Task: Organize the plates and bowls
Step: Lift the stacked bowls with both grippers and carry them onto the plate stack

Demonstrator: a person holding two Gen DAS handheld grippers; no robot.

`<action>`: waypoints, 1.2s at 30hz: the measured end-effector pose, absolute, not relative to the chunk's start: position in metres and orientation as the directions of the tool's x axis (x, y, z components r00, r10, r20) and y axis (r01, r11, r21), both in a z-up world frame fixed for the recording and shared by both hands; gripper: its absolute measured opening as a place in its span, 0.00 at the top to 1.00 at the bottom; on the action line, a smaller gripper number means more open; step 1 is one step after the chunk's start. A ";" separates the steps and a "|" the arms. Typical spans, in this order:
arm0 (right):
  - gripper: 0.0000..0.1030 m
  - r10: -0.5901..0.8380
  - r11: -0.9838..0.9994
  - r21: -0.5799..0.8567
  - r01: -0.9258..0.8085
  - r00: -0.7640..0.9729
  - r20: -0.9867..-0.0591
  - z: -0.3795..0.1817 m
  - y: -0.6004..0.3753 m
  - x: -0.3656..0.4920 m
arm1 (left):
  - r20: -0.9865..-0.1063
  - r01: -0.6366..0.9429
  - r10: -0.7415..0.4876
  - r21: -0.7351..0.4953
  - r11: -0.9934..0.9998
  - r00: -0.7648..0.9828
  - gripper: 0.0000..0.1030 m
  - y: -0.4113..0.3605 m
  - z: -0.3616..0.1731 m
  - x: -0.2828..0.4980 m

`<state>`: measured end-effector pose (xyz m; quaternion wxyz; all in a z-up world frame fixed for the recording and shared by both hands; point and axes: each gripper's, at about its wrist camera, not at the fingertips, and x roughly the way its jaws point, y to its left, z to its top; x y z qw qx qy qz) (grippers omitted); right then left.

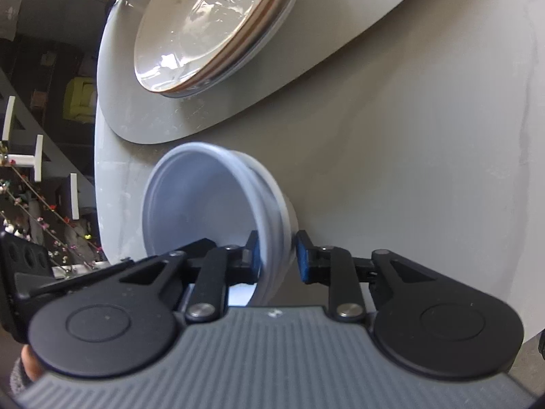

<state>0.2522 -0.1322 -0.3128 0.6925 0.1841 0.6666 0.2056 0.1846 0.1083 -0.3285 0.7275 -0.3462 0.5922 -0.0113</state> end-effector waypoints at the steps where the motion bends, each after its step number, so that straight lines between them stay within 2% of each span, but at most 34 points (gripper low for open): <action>1: 0.76 0.533 0.846 0.532 -0.035 0.031 -0.846 -0.312 -0.134 0.252 | -0.856 -0.384 -0.423 -0.513 0.768 0.298 0.68 0.107 -0.327 0.186; 9: 0.77 0.530 0.848 0.525 -0.072 0.092 -0.843 -0.295 -0.139 0.253 | -0.859 -0.288 -0.419 -0.497 0.818 0.294 0.67 0.097 -0.307 0.195; 19: 0.77 0.544 0.839 0.532 -0.113 0.175 -0.820 -0.256 -0.143 0.261 | -0.835 -0.220 -0.410 -0.506 0.834 0.368 0.67 0.094 -0.262 0.205; 28: 0.77 0.580 0.814 0.567 -0.125 0.236 -0.780 -0.230 -0.141 0.291 | -0.791 -0.202 -0.405 -0.536 0.819 0.458 0.68 0.109 -0.230 0.235; 36: 0.77 0.568 0.823 0.549 -0.146 0.258 -0.781 -0.225 -0.126 0.333 | -0.785 -0.237 -0.384 -0.541 0.807 0.486 0.68 0.125 -0.227 0.280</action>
